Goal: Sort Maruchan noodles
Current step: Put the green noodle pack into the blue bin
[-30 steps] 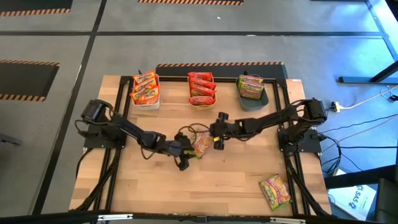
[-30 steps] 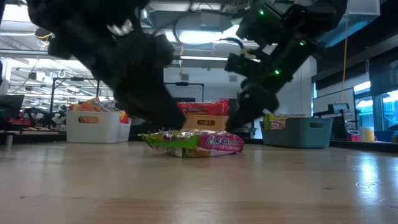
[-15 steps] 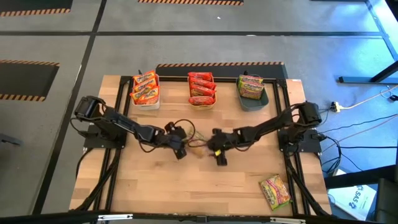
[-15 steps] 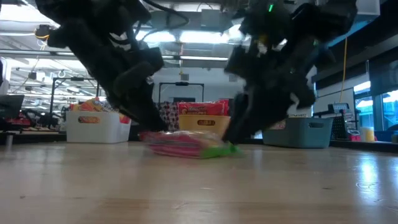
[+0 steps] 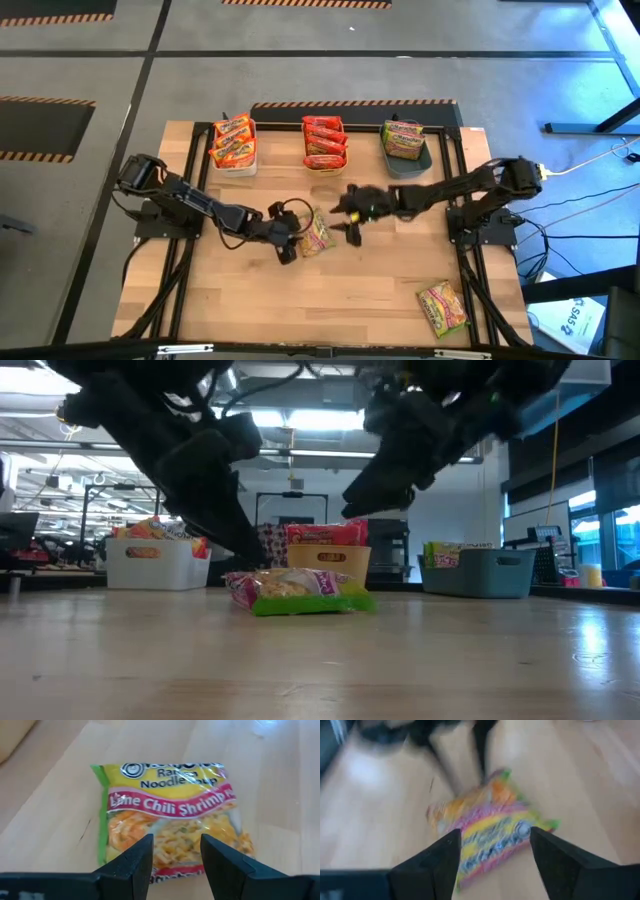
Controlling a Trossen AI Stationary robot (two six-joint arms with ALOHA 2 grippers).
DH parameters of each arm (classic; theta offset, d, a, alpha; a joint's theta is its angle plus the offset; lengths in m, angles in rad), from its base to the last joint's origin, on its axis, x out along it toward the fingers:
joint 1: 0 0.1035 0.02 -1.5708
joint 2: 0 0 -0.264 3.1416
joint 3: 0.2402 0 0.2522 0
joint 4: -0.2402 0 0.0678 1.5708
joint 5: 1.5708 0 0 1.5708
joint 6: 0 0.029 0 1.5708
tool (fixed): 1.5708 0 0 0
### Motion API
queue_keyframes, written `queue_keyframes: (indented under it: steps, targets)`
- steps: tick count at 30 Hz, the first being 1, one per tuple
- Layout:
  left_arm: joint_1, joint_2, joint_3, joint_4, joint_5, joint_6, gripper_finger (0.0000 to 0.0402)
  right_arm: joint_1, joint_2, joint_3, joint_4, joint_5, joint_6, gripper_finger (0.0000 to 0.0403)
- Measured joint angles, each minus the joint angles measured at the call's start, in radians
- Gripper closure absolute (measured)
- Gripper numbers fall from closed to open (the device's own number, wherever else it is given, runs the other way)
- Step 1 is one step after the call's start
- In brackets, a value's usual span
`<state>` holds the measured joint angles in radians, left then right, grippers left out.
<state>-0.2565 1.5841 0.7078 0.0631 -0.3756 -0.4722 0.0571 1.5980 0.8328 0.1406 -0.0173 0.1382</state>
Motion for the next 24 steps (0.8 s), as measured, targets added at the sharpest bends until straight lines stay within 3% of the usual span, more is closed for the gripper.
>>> queue_keyframes:
  steps: [4, 7, 11, 19, 24]
  targets:
    - [-0.037, 0.000, 0.000, 0.006, -0.041, 0.004, 0.0244, -0.108, 0.019, -0.062, 0.141, -0.220, 0.171, 0.0178]
    - [-0.065, 0.000, -0.001, 0.022, -0.087, 0.008, 0.0244, -0.151, 0.056, -0.104, 0.225, -0.317, 0.308, 0.0178]
    - [-0.086, 0.024, -0.001, 0.038, -0.113, 0.013, 0.0243, -0.158, 0.118, -0.102, 0.237, -0.350, 0.394, 0.0170]
    - [-0.097, 0.101, 0.000, 0.055, -0.061, 0.009, 0.0243, -0.154, 0.205, -0.076, 0.270, -0.359, 0.491, 0.0091]
    - [-0.107, 0.111, 0.000, 0.053, -0.072, 0.000, 0.0243, -0.154, 0.235, -0.074, 0.297, -0.360, 0.567, 0.0062]
